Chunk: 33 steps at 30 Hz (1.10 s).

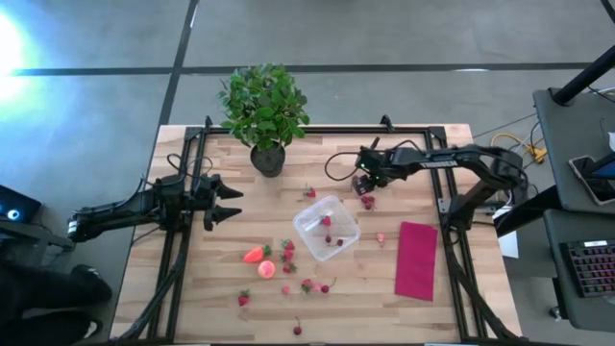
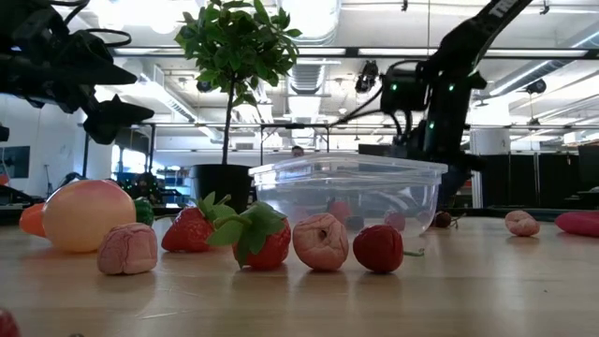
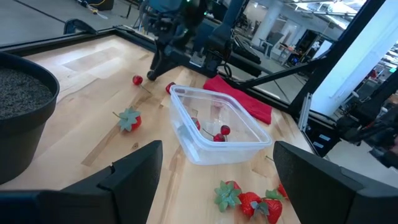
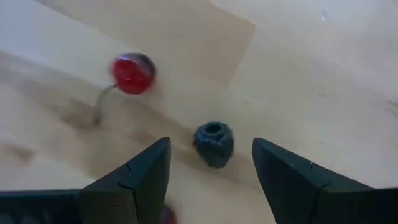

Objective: Pick and placing Produce into tupperware
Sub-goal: Put the blackberry into the transparent bin

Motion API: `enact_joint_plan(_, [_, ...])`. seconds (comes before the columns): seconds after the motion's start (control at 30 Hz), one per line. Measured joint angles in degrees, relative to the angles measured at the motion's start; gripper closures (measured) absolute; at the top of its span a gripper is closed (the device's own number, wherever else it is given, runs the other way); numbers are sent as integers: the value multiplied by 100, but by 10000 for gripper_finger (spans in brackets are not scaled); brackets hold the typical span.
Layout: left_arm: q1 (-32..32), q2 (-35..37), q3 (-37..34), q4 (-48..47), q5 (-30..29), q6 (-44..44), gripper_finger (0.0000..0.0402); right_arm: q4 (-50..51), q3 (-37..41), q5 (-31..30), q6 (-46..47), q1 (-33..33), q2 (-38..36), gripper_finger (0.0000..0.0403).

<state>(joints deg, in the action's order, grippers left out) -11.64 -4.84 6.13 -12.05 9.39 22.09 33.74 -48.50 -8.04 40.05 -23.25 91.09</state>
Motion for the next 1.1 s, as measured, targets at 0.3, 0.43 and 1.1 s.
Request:
enact_joint_plan(0.3, [0, 0, 0, 0, 0, 2, 109, -144, -276, -21, -154, -41, 608, 184])
enact_joint_plan(0.43, [1, 0, 0, 0, 1, 1, 109, -107, -305, -26, -152, -39, 675, 184])
enact_joint_plan(1.1, [2, 0, 0, 1, 1, 1, 109, 459, -277, -161, 6, -41, 505, 324])
